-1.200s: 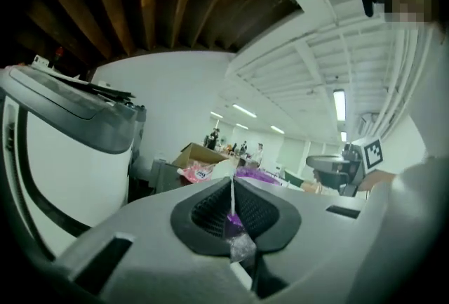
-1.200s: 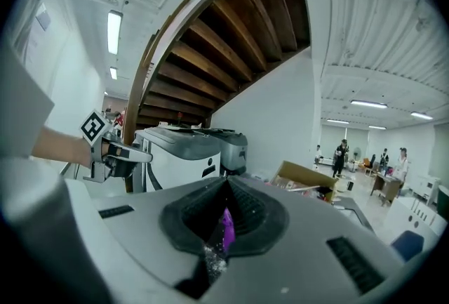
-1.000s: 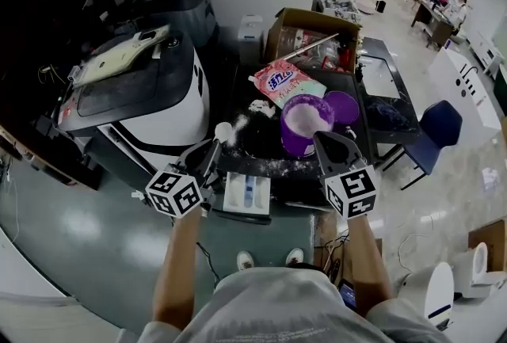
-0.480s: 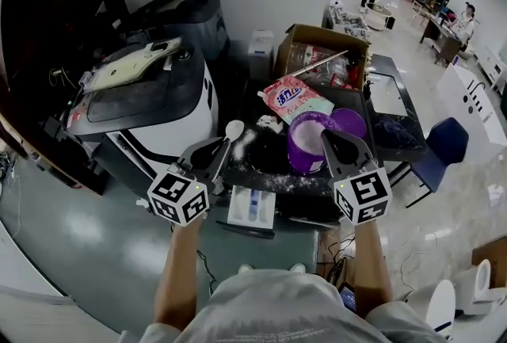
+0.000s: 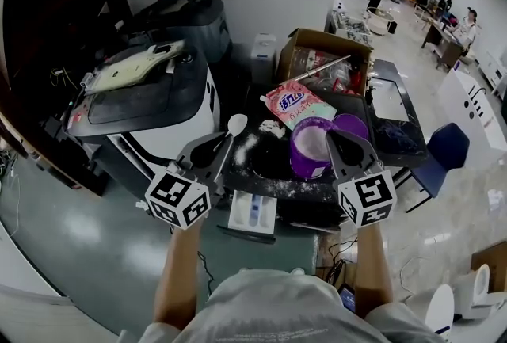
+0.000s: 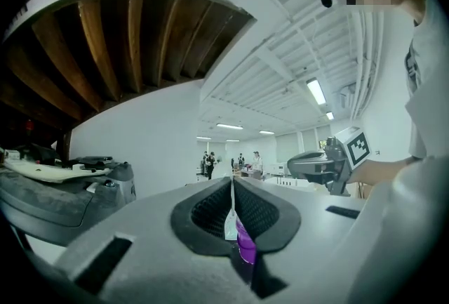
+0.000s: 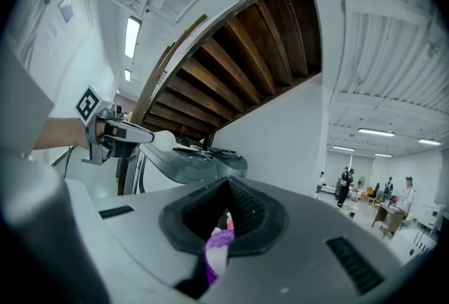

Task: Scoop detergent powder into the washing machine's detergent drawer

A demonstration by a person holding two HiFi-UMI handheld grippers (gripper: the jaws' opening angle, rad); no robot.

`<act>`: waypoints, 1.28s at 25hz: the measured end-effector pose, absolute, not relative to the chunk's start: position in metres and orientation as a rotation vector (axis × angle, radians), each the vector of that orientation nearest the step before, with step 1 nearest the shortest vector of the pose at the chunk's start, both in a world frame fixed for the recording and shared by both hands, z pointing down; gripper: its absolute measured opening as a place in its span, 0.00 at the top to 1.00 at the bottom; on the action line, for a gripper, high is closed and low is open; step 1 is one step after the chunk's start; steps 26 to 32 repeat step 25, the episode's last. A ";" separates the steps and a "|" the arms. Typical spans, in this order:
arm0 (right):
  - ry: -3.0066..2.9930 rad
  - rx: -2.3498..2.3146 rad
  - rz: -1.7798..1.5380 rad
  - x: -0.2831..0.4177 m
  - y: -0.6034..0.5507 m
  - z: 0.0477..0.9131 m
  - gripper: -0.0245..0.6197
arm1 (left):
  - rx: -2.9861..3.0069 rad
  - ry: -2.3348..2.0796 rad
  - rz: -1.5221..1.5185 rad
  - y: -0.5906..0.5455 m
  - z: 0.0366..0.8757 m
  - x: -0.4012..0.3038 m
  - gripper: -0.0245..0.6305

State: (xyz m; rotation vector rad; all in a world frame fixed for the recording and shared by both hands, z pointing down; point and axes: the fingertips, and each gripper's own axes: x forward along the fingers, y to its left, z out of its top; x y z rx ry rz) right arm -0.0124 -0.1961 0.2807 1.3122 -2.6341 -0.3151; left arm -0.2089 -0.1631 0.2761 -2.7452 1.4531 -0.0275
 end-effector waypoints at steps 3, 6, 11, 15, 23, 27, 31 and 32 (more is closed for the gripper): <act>-2.630 1.318 -0.324 -0.012 -0.197 0.278 0.95 | -2.737 1.459 -0.017 -0.164 0.273 -0.210 0.94; -2.627 1.320 -0.326 -0.012 -0.199 0.278 0.95 | -2.719 1.471 -0.041 -0.166 0.274 -0.210 0.94; -2.623 1.312 -0.319 -0.013 -0.201 0.282 0.95 | -2.730 1.465 -0.059 -0.168 0.277 -0.208 0.94; -2.620 1.310 -0.317 -0.014 -0.202 0.282 0.95 | -2.732 1.450 -0.078 -0.169 0.279 -0.203 0.94; -2.609 1.312 -0.318 -0.017 -0.204 0.284 0.95 | -2.720 1.443 -0.089 -0.172 0.279 -0.202 0.94; -2.608 1.314 -0.316 -0.017 -0.204 0.285 0.95 | -2.720 1.443 -0.092 -0.172 0.279 -0.202 0.94; -2.608 1.314 -0.316 -0.017 -0.204 0.285 0.95 | -2.720 1.443 -0.092 -0.172 0.279 -0.202 0.94; -2.608 1.314 -0.316 -0.017 -0.204 0.285 0.95 | -2.720 1.443 -0.092 -0.172 0.279 -0.202 0.94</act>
